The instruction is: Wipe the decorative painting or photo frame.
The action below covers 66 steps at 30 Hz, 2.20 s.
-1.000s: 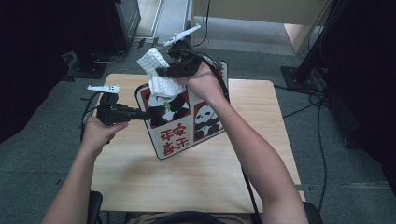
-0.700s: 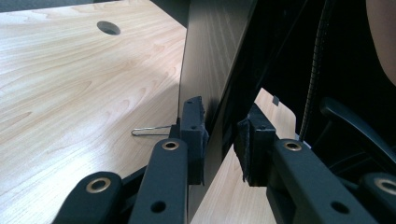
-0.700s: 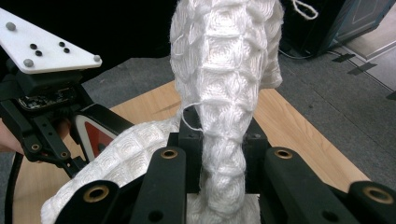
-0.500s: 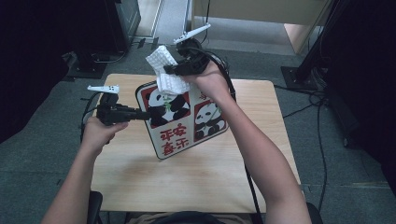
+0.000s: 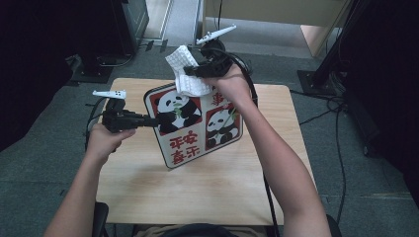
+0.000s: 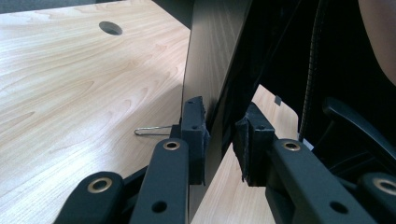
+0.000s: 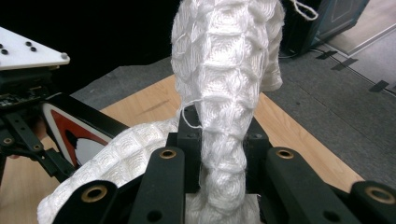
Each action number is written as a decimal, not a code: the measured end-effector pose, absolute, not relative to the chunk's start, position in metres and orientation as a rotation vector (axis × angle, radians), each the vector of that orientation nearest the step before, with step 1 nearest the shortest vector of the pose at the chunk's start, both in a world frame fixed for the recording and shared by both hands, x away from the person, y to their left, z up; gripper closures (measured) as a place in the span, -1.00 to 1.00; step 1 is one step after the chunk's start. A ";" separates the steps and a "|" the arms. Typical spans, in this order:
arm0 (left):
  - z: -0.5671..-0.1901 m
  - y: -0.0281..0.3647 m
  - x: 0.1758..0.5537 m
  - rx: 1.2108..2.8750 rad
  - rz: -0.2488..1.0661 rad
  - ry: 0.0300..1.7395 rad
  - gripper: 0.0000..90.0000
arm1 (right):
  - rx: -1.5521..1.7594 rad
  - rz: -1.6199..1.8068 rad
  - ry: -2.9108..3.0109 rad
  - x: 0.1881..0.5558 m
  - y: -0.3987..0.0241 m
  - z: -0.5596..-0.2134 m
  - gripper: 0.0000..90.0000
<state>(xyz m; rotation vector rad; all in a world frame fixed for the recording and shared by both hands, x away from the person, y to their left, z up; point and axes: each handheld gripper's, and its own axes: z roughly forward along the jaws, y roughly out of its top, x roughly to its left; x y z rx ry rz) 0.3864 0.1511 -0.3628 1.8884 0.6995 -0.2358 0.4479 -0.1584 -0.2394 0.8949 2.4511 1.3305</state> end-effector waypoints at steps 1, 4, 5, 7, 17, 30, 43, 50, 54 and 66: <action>-0.363 0.151 0.386 1.888 -0.236 0.700 0.68 | 0.902 1.324 2.448 0.448 -0.160 -0.239 0.69; -0.363 0.151 0.387 1.889 -0.242 0.699 0.67 | 0.916 1.317 2.440 0.449 -0.165 -0.239 0.69; -0.363 0.151 0.387 1.889 -0.244 0.700 0.67 | 0.920 1.315 2.440 0.449 -0.166 -0.239 0.69; -0.363 0.151 0.387 1.889 -0.245 0.702 0.67 | 0.919 1.306 2.433 0.449 -0.169 -0.238 0.69; -0.363 0.152 0.387 1.894 -0.233 0.717 0.69 | 0.946 1.291 2.411 0.451 -0.181 -0.238 0.69; -0.363 0.152 0.388 1.896 -0.230 0.718 0.69 | 0.966 1.269 2.398 0.458 -0.198 -0.236 0.70; -0.364 0.152 0.388 1.890 -0.236 0.719 0.69 | 1.030 1.227 2.364 0.463 -0.222 -0.233 0.70; -0.364 0.153 0.388 1.888 -0.244 0.717 0.68 | 1.077 1.196 2.344 0.468 -0.238 -0.231 0.70; -0.365 0.153 0.388 1.886 -0.244 0.719 0.68 | 1.080 1.187 2.330 0.469 -0.246 -0.231 0.70; -0.365 0.153 0.389 1.886 -0.244 0.721 0.68 | 1.136 1.166 2.289 0.471 -0.269 -0.229 0.70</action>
